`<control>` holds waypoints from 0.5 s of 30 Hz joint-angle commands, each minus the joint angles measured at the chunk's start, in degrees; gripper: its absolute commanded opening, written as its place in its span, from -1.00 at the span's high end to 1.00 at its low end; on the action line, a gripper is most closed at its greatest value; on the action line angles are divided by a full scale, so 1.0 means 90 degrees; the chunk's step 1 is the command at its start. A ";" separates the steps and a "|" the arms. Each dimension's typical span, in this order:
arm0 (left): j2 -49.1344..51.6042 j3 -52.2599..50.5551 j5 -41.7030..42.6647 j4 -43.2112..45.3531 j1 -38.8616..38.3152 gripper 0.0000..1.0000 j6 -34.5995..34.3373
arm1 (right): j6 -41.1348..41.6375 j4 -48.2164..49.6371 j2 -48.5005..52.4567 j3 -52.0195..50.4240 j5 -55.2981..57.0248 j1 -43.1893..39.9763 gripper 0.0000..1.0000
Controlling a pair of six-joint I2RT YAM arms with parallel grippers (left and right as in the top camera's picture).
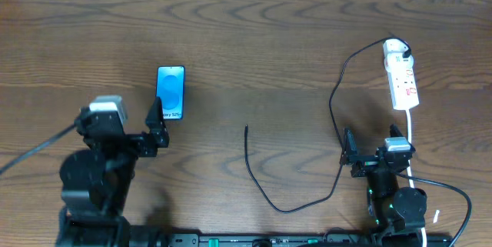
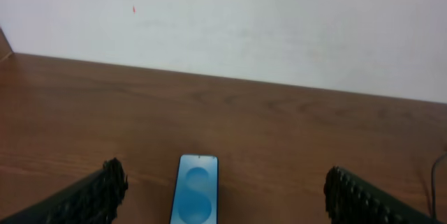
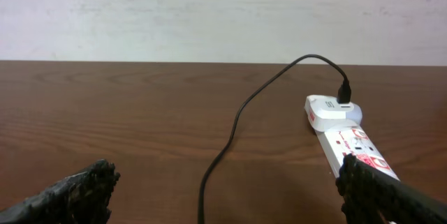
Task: Plug charger to phone and switch on socket
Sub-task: 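Move the left gripper forward over the blue Galaxy phone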
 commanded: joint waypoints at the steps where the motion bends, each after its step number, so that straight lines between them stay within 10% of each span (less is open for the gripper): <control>1: 0.0639 0.0799 0.0102 -0.0420 0.0024 -0.86 0.0046 | 0.0087 -0.0024 -0.0039 -0.0010 -0.0029 0.0039 -0.99; 15: 0.3361 0.3099 0.0102 -0.2679 0.0024 -0.86 0.0304 | 0.0087 -0.0024 -0.0039 -0.0010 -0.0029 0.0039 -0.99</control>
